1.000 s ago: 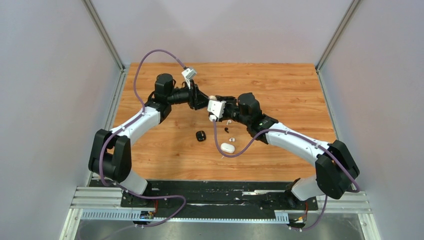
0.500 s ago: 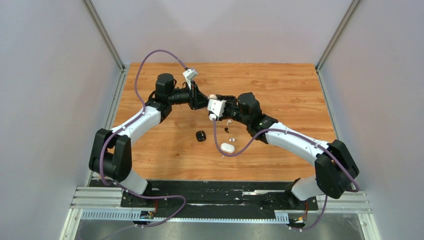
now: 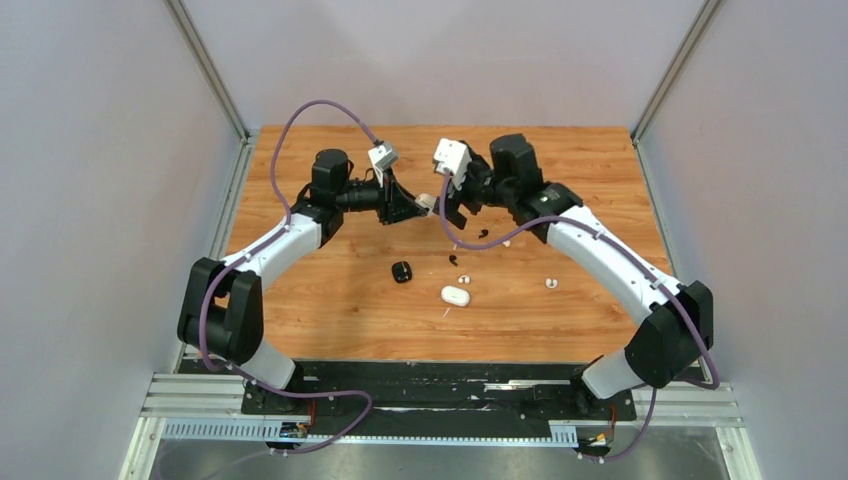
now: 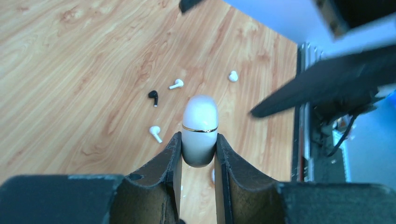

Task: Insert the wireless bluetooth earbuds into the charging case
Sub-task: Pick up the charging case at the center of the board.

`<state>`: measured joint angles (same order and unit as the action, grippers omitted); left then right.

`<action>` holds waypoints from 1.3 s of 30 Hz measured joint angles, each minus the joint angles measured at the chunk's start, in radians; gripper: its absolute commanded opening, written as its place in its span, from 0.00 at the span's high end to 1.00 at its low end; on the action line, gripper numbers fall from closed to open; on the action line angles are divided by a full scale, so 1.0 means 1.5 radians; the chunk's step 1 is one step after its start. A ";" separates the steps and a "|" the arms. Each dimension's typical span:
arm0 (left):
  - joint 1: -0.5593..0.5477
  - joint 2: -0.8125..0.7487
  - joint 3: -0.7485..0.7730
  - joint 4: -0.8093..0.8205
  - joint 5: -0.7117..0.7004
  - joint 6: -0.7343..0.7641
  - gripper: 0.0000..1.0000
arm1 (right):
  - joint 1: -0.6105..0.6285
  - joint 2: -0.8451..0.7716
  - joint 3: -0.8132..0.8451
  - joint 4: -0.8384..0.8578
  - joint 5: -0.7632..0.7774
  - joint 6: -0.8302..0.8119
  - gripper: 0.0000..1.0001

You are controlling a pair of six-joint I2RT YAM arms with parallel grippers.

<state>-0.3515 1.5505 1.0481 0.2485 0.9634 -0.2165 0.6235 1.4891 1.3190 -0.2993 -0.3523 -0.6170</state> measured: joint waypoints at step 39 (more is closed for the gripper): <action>-0.022 -0.098 -0.042 -0.188 0.055 0.435 1.00 | -0.101 0.197 0.190 -0.253 -0.428 0.077 0.26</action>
<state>-0.3847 1.4033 0.9848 -0.0341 1.0466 0.4366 0.4713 1.7844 1.6039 -0.6781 -0.9936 -0.5011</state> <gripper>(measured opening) 0.324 0.755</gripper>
